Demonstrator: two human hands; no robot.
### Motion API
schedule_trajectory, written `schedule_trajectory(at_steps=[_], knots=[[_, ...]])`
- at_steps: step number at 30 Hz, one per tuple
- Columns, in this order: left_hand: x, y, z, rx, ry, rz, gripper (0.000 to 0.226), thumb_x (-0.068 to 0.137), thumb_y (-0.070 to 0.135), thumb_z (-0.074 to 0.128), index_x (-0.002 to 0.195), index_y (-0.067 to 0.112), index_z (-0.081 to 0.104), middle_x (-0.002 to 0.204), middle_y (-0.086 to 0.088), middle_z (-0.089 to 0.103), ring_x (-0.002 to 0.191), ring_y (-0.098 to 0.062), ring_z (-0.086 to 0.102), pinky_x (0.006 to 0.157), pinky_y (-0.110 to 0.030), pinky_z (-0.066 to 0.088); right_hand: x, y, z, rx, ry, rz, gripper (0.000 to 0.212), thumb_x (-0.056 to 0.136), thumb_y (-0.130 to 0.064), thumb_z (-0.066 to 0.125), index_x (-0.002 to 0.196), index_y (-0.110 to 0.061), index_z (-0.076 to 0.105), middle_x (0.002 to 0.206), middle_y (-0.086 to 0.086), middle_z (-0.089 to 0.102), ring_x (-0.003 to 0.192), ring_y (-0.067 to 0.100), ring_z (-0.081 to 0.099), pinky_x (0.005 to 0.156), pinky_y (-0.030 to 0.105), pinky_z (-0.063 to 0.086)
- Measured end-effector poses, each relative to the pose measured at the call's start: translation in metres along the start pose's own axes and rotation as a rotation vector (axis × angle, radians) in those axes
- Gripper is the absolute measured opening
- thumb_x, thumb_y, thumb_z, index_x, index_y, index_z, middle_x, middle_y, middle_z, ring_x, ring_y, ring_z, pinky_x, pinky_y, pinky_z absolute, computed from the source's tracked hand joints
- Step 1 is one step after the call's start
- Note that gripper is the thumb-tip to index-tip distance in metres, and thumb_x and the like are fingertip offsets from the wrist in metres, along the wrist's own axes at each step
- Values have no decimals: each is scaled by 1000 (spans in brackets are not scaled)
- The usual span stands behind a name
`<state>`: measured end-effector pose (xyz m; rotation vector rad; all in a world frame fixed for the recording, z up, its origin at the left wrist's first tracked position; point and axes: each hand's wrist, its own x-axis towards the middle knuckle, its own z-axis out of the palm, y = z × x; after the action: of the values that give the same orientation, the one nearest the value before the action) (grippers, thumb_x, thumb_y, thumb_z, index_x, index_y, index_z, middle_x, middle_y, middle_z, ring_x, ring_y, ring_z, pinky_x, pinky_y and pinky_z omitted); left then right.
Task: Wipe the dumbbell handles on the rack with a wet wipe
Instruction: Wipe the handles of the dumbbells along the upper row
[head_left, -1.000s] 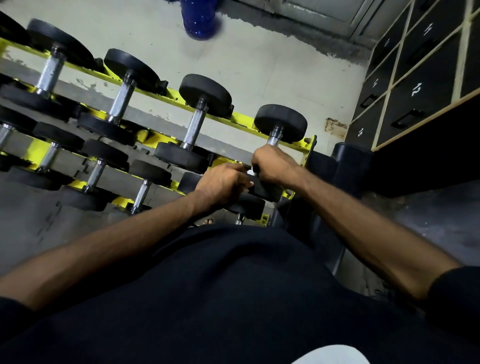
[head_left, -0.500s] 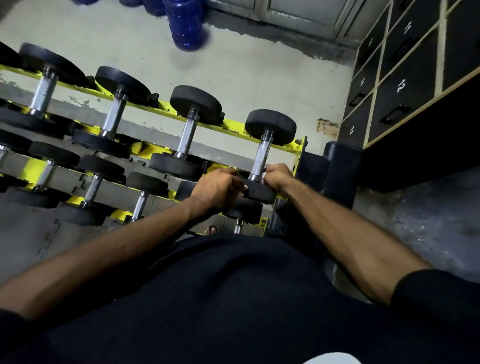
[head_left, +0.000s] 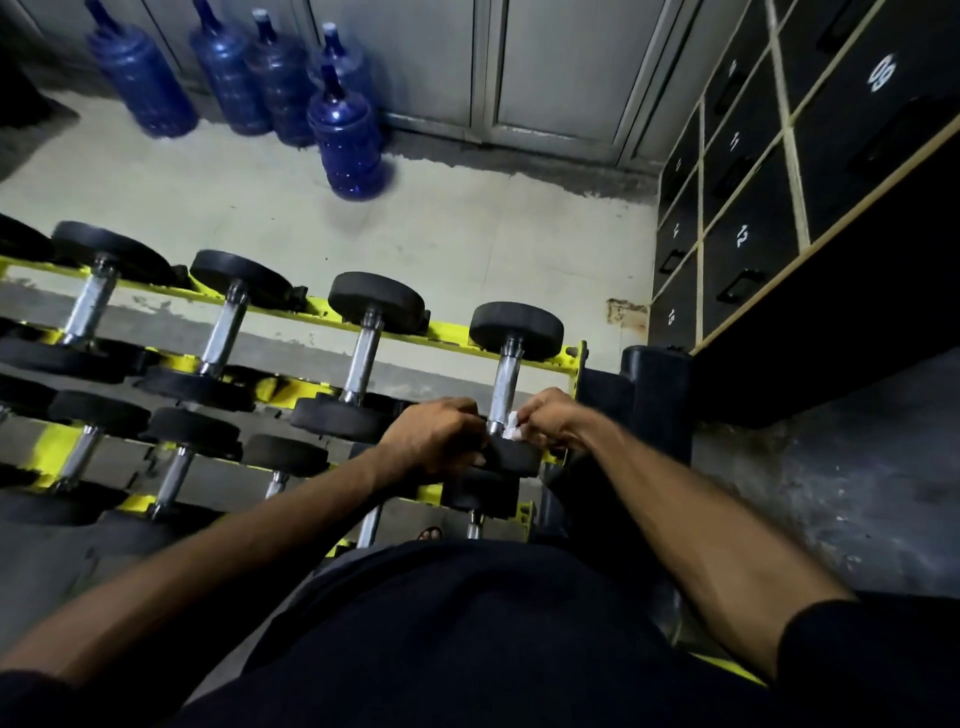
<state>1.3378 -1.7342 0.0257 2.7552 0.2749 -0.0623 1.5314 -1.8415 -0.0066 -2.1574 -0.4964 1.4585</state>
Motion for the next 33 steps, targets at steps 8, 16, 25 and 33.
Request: schedule_trajectory(at_steps=[8, 16, 25, 33], knots=[[-1, 2, -3, -6, -17, -24, 18, 85, 43, 68, 102, 38, 71, 94, 10, 58, 76, -15, 62, 59, -34, 54, 10, 11, 25, 17, 55, -21, 29, 83, 11, 58, 76, -13, 72, 77, 2, 68, 68, 12, 56, 53, 18, 49], [-8, 13, -2, -53, 46, -53, 13, 87, 33, 72, 101, 32, 74, 97, 4, 61, 73, -18, 63, 60, -31, 52, 5, 10, 20, 198, 152, 19, 16, 84, 7, 64, 85, -4, 75, 71, 3, 68, 61, 11, 59, 42, 15, 43], [-14, 17, 8, -115, 103, -157, 12, 88, 25, 71, 96, 31, 77, 94, 3, 62, 74, -21, 65, 61, -39, 57, -10, 11, 19, 299, 132, 9, 15, 84, 9, 67, 82, -6, 70, 73, 5, 65, 57, 8, 55, 40, 15, 41], [-12, 15, 12, -117, 106, -171, 11, 87, 29, 72, 96, 28, 77, 96, 4, 63, 79, -19, 66, 65, -39, 58, 17, -18, 27, 863, 384, 80, 18, 84, 14, 62, 83, -2, 70, 65, 9, 64, 54, 15, 58, 48, 24, 52]])
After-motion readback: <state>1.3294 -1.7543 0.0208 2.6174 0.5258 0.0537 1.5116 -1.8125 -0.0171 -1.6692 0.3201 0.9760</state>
